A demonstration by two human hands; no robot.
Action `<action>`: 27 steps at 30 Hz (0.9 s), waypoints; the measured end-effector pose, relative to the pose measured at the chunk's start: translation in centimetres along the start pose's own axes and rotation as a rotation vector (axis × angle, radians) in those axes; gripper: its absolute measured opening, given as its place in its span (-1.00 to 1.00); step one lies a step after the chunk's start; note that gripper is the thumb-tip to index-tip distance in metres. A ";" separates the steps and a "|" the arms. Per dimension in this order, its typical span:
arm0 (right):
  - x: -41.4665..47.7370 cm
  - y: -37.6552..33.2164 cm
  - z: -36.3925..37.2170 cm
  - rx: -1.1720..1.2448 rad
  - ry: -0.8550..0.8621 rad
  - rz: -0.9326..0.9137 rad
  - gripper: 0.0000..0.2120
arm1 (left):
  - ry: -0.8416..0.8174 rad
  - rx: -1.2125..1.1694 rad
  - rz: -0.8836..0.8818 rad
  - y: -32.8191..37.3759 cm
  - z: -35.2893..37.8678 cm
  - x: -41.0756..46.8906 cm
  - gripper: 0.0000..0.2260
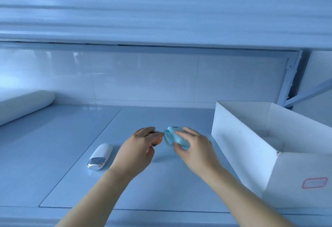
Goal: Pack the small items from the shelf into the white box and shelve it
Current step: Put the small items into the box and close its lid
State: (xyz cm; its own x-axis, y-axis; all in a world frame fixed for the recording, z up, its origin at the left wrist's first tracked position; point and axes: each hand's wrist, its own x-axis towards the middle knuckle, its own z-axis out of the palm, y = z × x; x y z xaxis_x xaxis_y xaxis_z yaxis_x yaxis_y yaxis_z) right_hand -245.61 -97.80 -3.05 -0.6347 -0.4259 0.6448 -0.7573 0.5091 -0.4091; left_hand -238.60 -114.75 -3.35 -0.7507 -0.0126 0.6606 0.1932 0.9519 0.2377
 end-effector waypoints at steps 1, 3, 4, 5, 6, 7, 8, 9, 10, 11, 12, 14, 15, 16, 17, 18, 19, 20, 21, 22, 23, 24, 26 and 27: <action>0.0 -0.2 -1.1 0.001 0.037 -0.030 -0.79 | 0.038 0.007 -0.004 0.9 -0.5 0.3 -0.59; 0.1 -0.9 -3.4 -0.006 0.093 -0.087 -0.76 | 0.130 0.015 -0.011 3.0 -1.6 1.0 -0.59; 0.2 -1.2 -4.6 -0.011 0.117 -0.113 -0.74 | 0.170 0.012 -0.007 4.2 -2.2 1.4 -0.59; 0.2 -1.6 -5.8 -0.014 0.147 -0.138 -0.73 | 0.202 0.010 0.003 5.4 -2.7 1.8 -0.58; 0.2 -1.8 -7.0 -0.014 0.180 -0.158 -0.72 | 0.229 0.013 0.017 6.5 -3.0 2.0 -0.56; 0.2 -2.0 -8.2 -0.013 0.212 -0.173 -0.71 | 0.250 0.021 0.032 7.7 -3.3 2.2 -0.54; 0.1 -2.0 -9.4 -0.011 0.236 -0.185 -0.71 | 0.264 0.030 0.042 8.9 -3.5 2.3 -0.53; -0.1 -1.9 -10.6 -0.012 0.254 -0.194 -0.72 | 0.272 0.039 0.045 10.1 -3.5 2.4 -0.51; -0.4 -1.6 -11.8 -0.016 0.269 -0.198 -0.72 | 0.275 0.045 0.046 11.3 -3.5 2.5 -0.50; -0.8 -1.2 -13.0 -0.024 0.283 -0.197 -0.72 | 0.275 0.045 0.050 12.4 -3.3 2.5 -0.50; -1.2 -0.6 -14.3 -0.035 0.295 -0.190 -0.72 | 0.274 0.040 0.055 13.5 -3.1 2.5 -0.50; -2.2 0.8 -16.7 -0.054 0.309 -0.165 -0.72 | 0.275 0.023 0.061 15.7 -2.5 2.5 -0.51; -2.8 1.6 -17.9 -0.061 0.313 -0.153 -0.72 | 0.277 0.015 0.063 16.8 -2.1 2.6 -0.52; -3.4 2.5 -19.0 -0.067 0.316 -0.138 -0.73 | 0.281 0.009 0.067 17.9 -1.7 2.8 -0.53; -3.9 3.3 -20.1 -0.074 0.321 -0.118 -0.74 | 0.286 0.001 0.071 18.9 -1.3 3.0 -0.54; -4.5 4.2 -21.1 -0.085 0.328 -0.098 -0.75 | 0.288 -0.008 0.071 19.9 -0.9 3.2 -0.54; -5.0 5.1 -21.9 -0.097 0.336 -0.083 -0.75 | 0.290 -0.020 0.069 20.8 -0.5 3.5 -0.55; -5.4 5.9 -22.7 -0.108 0.340 -0.072 -0.76 | 0.291 -0.031 0.066 21.7 -0.1 3.8 -0.55; -5.9 6.7 -23.3 -0.115 0.342 -0.064 -0.76 | 0.290 -0.039 0.065 22.5 0.2 4.1 -0.56; -6.2 7.4 -23.9 -0.122 0.342 -0.058 -0.76 | 0.285 -0.044 0.066 23.3 0.6 4.5 -0.56; -6.6 8.0 -24.3 -0.131 0.344 -0.055 -0.77 | 0.276 -0.048 0.068 24.1 1.0 4.8 -0.57; -6.9 8.5 -24.7 -0.143 0.347 -0.052 -0.77 | 0.263 -0.055 0.070 24.8 1.5 5.2 -0.57; -7.4 9.6 -25.1 -0.165 0.346 -0.038 -0.76 | 0.232 -0.075 0.075 25.9 2.4 5.8 -0.56; -7.6 10.1 -25.2 -0.171 0.341 -0.024 -0.76 | 0.220 -0.079 0.078 26.3 2.8 6.1 -0.55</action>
State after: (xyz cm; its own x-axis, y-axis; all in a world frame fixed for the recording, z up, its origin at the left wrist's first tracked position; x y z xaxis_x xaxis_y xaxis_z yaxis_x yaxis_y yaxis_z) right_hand -244.58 -70.57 4.22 -0.5075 -0.1802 0.8426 -0.7164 0.6317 -0.2964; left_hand -239.91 -88.92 4.91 -0.5776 -0.0151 0.8162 0.3003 0.9258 0.2296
